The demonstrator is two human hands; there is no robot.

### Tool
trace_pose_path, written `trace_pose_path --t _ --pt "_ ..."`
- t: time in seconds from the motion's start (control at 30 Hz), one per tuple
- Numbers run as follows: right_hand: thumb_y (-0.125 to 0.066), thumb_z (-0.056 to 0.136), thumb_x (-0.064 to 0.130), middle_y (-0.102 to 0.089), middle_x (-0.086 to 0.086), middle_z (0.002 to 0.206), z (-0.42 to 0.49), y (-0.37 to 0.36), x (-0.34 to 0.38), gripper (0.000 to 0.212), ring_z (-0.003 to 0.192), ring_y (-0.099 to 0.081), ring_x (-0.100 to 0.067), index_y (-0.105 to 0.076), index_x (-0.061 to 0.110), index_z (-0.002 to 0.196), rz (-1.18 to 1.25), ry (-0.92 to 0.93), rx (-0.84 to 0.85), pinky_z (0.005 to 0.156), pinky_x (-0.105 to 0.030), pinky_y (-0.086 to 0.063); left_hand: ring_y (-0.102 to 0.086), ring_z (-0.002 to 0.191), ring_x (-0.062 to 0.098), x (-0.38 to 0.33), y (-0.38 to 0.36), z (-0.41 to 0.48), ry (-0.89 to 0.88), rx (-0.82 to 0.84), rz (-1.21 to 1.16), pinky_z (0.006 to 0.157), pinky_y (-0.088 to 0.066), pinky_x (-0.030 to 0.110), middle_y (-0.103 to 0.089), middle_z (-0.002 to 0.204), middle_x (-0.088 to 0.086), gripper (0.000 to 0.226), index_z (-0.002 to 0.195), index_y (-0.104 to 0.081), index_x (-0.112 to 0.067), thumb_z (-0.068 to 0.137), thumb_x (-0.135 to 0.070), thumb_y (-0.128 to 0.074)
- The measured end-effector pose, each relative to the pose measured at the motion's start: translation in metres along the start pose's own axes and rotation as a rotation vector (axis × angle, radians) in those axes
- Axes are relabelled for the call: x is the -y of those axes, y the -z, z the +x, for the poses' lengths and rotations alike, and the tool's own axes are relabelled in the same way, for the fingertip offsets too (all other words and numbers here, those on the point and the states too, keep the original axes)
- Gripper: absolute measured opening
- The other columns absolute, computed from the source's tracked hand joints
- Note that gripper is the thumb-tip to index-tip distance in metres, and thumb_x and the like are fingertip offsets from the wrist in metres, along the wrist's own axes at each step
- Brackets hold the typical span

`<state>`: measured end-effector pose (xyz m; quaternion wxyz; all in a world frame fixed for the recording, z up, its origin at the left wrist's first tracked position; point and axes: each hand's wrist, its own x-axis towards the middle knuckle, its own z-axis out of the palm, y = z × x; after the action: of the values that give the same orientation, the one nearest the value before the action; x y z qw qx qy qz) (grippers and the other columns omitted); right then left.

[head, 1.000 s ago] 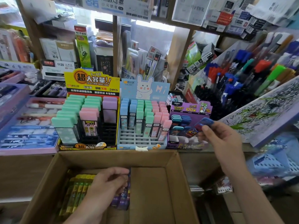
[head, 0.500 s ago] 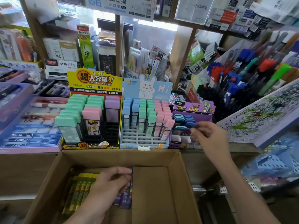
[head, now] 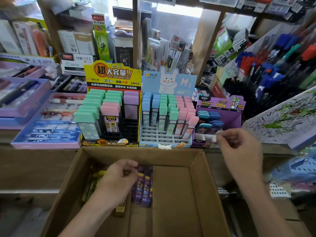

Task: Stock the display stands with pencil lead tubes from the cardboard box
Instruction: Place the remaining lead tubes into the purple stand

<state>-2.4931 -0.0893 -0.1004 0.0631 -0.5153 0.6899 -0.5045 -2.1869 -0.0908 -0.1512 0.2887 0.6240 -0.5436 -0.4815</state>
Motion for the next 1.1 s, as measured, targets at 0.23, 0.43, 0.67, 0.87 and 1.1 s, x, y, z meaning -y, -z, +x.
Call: trace_pose_path --t 0.23,0.43,0.67,0.87,1.1 --pt "-0.071 0.093 0.032 -0.066 0.026 0.095 -0.086 -0.042 0.049 0.021 0.095 -0.059 0.014 -0.067 0.042 0.111 -0.111 -0.123 0.73 0.07 -0.008 -0.05 -0.062 0.099 -0.002 0.014 0.037 -0.02 0.007 0.068 0.279 0.08 -0.046 0.021 -0.067 0.107 -0.02 0.029 0.115 -0.057 -0.047 0.096 -0.027 -0.064" --pt "-0.073 0.091 0.035 -0.051 0.018 0.109 -0.115 -0.091 0.054 0.027 0.106 -0.053 -0.005 -0.061 0.035 0.115 -0.33 -0.078 1.116 0.082 -0.022 -0.045 -0.058 0.099 -0.007 0.031 0.044 -0.039 0.049 0.095 0.332 0.08 -0.043 0.017 -0.064 0.108 -0.021 0.035 0.126 -0.057 -0.042 0.095 -0.031 -0.066" --pt "-0.078 0.088 0.024 -0.032 0.002 0.154 -0.098 -0.136 0.028 0.087 0.137 -0.028 -0.026 -0.029 0.019 0.159 -0.515 0.162 1.165 0.118 -0.042 -0.032 -0.06 0.103 -0.002 0.044 0.046 -0.039 0.073 0.118 0.271 0.084 -0.049 0.02 -0.064 0.111 -0.021 0.038 0.126 -0.054 -0.045 0.093 -0.035 -0.07" --pt "-0.082 0.082 0.029 -0.037 0.001 0.147 -0.097 -0.153 0.013 0.099 0.132 -0.027 -0.027 -0.022 0.022 0.16 -0.593 0.253 1.173 0.113 -0.046 -0.028 -0.059 0.103 -0.003 0.05 0.046 -0.036 0.057 0.12 0.269 0.08 -0.045 0.016 -0.063 0.111 -0.022 0.039 0.127 -0.053 -0.047 0.094 -0.036 -0.07" --pt "-0.087 0.074 0.044 -0.037 0.002 0.141 -0.095 -0.154 0.007 0.112 0.13 -0.028 -0.025 -0.019 0.024 0.16 -0.572 0.258 1.172 0.113 -0.044 -0.028 -0.059 0.104 -0.001 0.051 0.042 -0.034 0.053 0.114 0.296 0.083 -0.047 0.019 -0.062 0.113 -0.02 0.045 0.134 -0.054 -0.041 0.093 -0.037 -0.07"
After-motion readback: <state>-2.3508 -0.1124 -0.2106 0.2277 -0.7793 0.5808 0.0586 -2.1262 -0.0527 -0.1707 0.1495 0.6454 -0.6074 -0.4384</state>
